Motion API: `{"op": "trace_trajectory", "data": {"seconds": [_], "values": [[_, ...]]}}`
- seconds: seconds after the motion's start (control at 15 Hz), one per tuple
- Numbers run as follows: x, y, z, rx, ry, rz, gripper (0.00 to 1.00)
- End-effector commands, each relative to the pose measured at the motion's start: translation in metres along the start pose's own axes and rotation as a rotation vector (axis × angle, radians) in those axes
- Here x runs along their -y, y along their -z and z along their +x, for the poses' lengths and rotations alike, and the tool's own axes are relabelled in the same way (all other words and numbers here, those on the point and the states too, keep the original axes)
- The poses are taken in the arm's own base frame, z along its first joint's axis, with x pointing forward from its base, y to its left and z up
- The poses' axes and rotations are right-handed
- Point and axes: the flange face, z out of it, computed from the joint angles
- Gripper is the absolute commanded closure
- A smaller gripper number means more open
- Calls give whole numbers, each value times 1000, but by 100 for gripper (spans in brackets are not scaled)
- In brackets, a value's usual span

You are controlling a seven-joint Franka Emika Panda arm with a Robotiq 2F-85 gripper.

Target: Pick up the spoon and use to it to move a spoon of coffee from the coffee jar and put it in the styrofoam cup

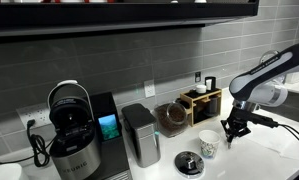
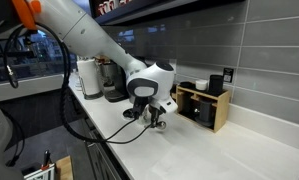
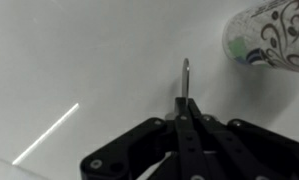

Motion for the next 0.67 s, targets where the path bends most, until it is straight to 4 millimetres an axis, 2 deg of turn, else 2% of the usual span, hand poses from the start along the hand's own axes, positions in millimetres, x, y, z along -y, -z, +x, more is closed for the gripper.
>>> {"op": "trace_trajectory", "data": {"seconds": [0.0, 0.2, 0.4, 0.53, 0.6], "values": [[14, 47, -5, -38, 81, -48, 99], [47, 80, -16, -44, 208, -80, 99], [97, 112, -41, -25, 379, -100, 99], [133, 125, -62, 3, 487, -97, 99], [110, 116, -49, -20, 398, -77, 97]]}}
